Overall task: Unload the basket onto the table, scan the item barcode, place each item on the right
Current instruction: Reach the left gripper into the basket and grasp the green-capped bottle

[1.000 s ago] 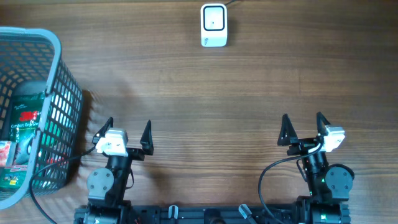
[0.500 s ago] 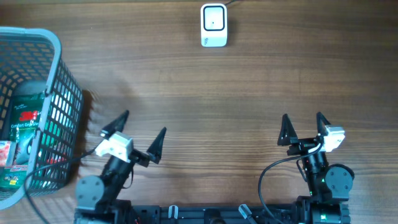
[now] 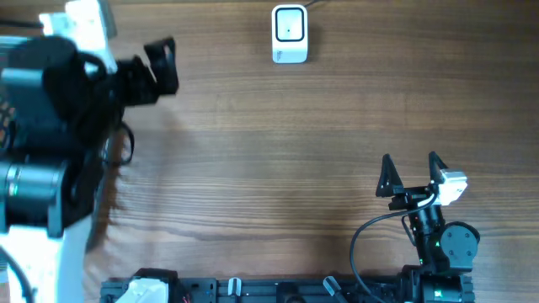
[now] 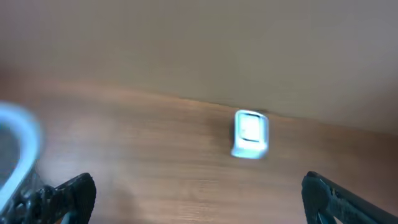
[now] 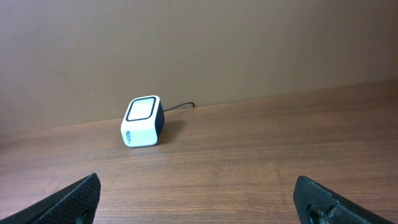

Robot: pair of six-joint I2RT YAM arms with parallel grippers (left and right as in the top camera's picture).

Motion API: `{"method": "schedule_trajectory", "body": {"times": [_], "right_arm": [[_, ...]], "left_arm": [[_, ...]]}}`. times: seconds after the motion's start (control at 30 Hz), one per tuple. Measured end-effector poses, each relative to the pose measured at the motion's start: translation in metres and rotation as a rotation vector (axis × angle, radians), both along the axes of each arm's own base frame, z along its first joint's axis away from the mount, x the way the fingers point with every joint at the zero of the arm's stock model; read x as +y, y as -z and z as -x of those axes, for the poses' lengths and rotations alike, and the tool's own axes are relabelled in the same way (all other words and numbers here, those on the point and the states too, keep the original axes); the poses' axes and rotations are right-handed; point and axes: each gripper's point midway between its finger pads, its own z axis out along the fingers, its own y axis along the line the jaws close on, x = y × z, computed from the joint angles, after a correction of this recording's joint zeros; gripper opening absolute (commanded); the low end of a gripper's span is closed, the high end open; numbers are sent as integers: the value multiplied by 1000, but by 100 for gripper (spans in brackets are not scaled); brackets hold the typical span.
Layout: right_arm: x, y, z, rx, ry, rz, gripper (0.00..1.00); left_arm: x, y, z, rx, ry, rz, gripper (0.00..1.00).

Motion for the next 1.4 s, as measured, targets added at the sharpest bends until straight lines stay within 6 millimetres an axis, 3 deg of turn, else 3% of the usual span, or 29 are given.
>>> {"method": "schedule_trajectory", "body": {"times": [0.03,0.07,0.1,0.13,0.23,0.33,0.4,0.47,0.57,0.63,0.93,1.27,1.3,1.4], "right_arm": [[0,0,0,0,0,0,100],[0,0,0,0,0,0,100],[0,0,0,0,0,0,100],[0,0,0,0,0,0,100],[0,0,0,0,1,0,100],[0,0,0,0,1,0,100],[0,0,0,0,1,0,100],[0,0,0,0,1,0,100],[0,0,0,0,1,0,100],[0,0,0,0,1,0,100],[0,0,0,0,1,0,100],[0,0,0,0,1,0,100],[0,0,0,0,1,0,100],[0,0,0,0,1,0,100]], "left_arm": [[16,4,-5,24,-104,31,100],[46,9,-9,49,-267,83,100],[73,10,-4,63,-399,128,100],[88,8,0,57,-474,162,100],[171,8,46,49,-840,284,100],[225,42,99,164,-1142,400,100],[245,68,105,259,-1223,462,100],[265,107,100,396,-1280,527,100],[275,174,89,660,-1302,608,100],[270,214,88,847,-1292,642,100],[245,281,100,1088,-1222,636,100],[241,358,105,1087,-1219,634,99],[239,364,107,1093,-1219,634,94],[232,380,114,1117,-1209,635,57]]}}
